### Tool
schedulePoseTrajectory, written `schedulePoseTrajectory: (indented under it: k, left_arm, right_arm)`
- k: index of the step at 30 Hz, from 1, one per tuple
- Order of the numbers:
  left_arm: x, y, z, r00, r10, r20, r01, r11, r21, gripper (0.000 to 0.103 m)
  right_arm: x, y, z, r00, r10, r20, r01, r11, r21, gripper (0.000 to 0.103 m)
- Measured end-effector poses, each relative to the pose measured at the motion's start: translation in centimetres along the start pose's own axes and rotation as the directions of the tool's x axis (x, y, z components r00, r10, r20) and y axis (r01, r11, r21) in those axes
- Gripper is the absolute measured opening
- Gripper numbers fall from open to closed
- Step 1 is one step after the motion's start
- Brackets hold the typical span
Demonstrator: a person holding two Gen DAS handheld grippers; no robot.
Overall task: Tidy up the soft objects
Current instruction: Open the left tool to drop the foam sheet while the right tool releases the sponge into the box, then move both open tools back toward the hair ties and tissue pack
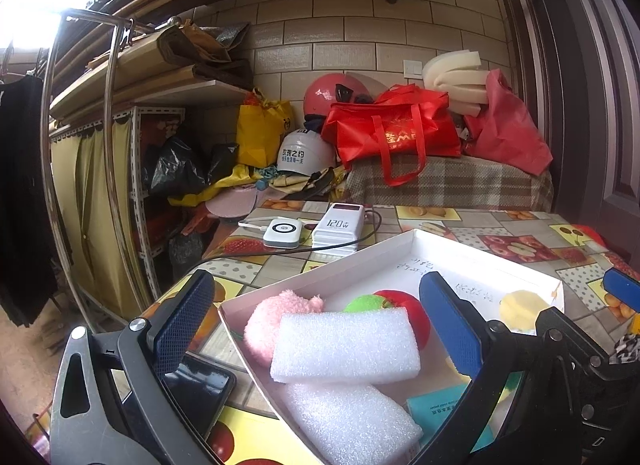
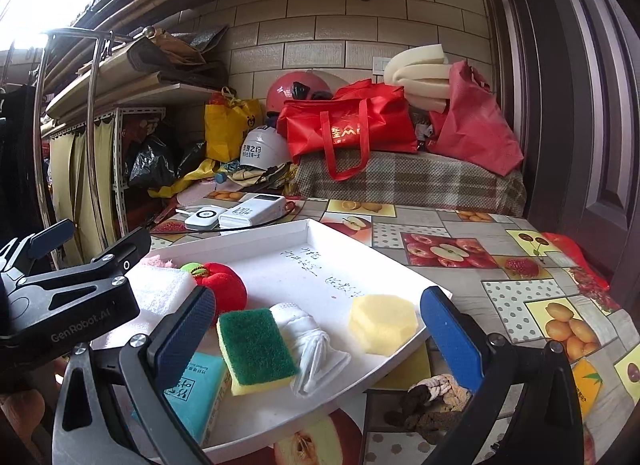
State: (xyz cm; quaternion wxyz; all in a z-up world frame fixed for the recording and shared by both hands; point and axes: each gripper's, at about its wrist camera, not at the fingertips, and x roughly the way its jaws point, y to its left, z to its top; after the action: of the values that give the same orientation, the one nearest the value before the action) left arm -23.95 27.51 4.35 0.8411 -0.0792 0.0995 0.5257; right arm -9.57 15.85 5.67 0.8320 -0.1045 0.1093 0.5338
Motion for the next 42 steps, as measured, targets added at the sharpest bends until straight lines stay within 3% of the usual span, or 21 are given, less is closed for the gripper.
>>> schedulePoseTrajectory:
  k: [6,12,16,22,26,30,34,38,42]
  left_arm:
    - [-1.3,-0.1,-0.5,1.000,-0.006,-0.015,0.006,1.000,-0.019,0.103]
    - [-2.8,-1.5,-1.1,0.984,-0.159,-0.074,0.156,0.987,-0.043,0.103]
    - [-4.5,-3.7,-1.4,0.971,-0.229,-0.067,0.231,0.973,0.022,0.103]
    - [-6.4,-8.2,-2.1,0.908,-0.393,-0.144,0.408,0.907,0.104,0.103]
    - [-7.0,-11.9,-2.8,0.831,-0.504,-0.236,0.544,0.826,0.147,0.103]
    - [-7.0,-16.1,-3.8,0.738,-0.568,-0.364,0.649,0.746,0.152,0.103]
    - [-6.4,-19.9,-5.1,0.714,-0.511,-0.479,0.656,0.728,0.200,0.102]
    - [-6.1,-21.8,-5.7,0.691,-0.505,-0.518,0.677,0.703,0.217,0.101]
    - [-6.3,-23.1,-6.0,0.670,-0.511,-0.538,0.703,0.670,0.239,0.099]
  right_arm:
    - [-1.3,-0.4,-0.7,0.999,0.049,-0.022,-0.049,0.999,0.000,0.103]
    - [-3.9,-2.0,-1.8,0.990,0.134,-0.047,-0.134,0.991,0.001,0.103]
    - [-5.2,-4.5,-2.3,0.995,0.064,-0.076,-0.063,0.998,0.015,0.102]
    - [-7.6,-12.6,-2.7,0.990,-0.115,-0.076,0.119,0.992,0.049,0.103]
    - [-7.4,-19.9,-4.4,0.963,-0.145,-0.228,0.173,0.979,0.108,0.103]
    - [-7.2,-24.6,-6.4,0.928,-0.069,-0.366,0.148,0.970,0.193,0.102]
    - [-7.2,-24.9,-6.9,0.916,-0.035,-0.400,0.113,0.979,0.172,0.099]
    - [-5.9,-24.1,-7.3,0.893,0.014,-0.449,0.052,0.990,0.134,0.094]
    - [-4.4,-23.4,-6.9,0.887,0.023,-0.462,0.018,0.996,0.086,0.094]
